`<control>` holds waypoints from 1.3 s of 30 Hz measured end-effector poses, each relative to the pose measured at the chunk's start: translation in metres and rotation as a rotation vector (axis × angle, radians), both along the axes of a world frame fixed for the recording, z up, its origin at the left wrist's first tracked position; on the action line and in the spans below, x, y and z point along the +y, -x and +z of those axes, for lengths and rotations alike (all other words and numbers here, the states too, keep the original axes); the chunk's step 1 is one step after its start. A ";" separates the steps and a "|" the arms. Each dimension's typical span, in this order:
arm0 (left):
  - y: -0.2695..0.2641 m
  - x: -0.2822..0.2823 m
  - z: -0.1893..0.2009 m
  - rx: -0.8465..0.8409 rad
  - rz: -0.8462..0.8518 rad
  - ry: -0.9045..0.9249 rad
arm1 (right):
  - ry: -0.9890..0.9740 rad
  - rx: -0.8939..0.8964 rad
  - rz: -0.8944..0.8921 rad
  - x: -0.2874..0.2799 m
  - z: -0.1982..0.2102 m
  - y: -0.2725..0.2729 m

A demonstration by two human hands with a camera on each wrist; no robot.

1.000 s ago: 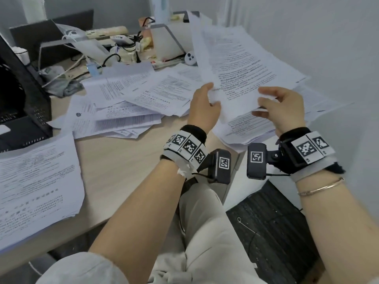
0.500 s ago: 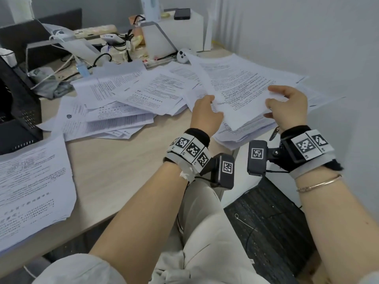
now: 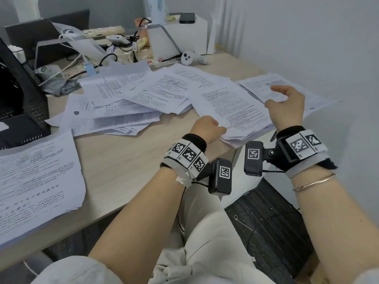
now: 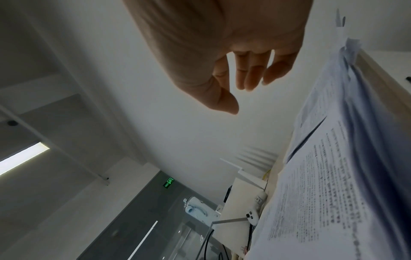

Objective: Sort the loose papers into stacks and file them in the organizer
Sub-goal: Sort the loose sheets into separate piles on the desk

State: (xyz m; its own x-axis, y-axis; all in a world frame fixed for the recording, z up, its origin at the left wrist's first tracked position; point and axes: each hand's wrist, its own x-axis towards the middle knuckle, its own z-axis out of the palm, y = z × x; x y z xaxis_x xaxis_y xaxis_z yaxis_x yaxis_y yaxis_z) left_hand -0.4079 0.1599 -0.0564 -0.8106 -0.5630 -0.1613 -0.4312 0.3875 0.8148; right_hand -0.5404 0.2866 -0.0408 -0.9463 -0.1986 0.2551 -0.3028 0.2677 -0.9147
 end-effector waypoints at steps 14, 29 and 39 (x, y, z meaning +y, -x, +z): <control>-0.090 -0.094 0.024 0.208 0.289 -0.067 | -0.059 -0.186 0.408 -0.119 0.000 -0.082; -0.141 -0.139 0.023 0.195 0.489 -0.094 | -0.461 -0.162 0.766 -0.195 -0.019 -0.121; -0.131 -0.140 0.016 0.285 0.611 -0.234 | -0.102 -0.099 0.824 -0.171 -0.009 -0.112</control>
State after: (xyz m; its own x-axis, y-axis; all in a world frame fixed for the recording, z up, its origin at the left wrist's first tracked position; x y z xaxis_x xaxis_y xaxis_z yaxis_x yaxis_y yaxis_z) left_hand -0.2767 0.0195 -0.0404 -0.3895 -0.9066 -0.1622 -0.2732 -0.0545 0.9604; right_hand -0.4279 0.1152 -0.0498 -0.5047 -0.8546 0.1219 -0.3573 0.0782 -0.9307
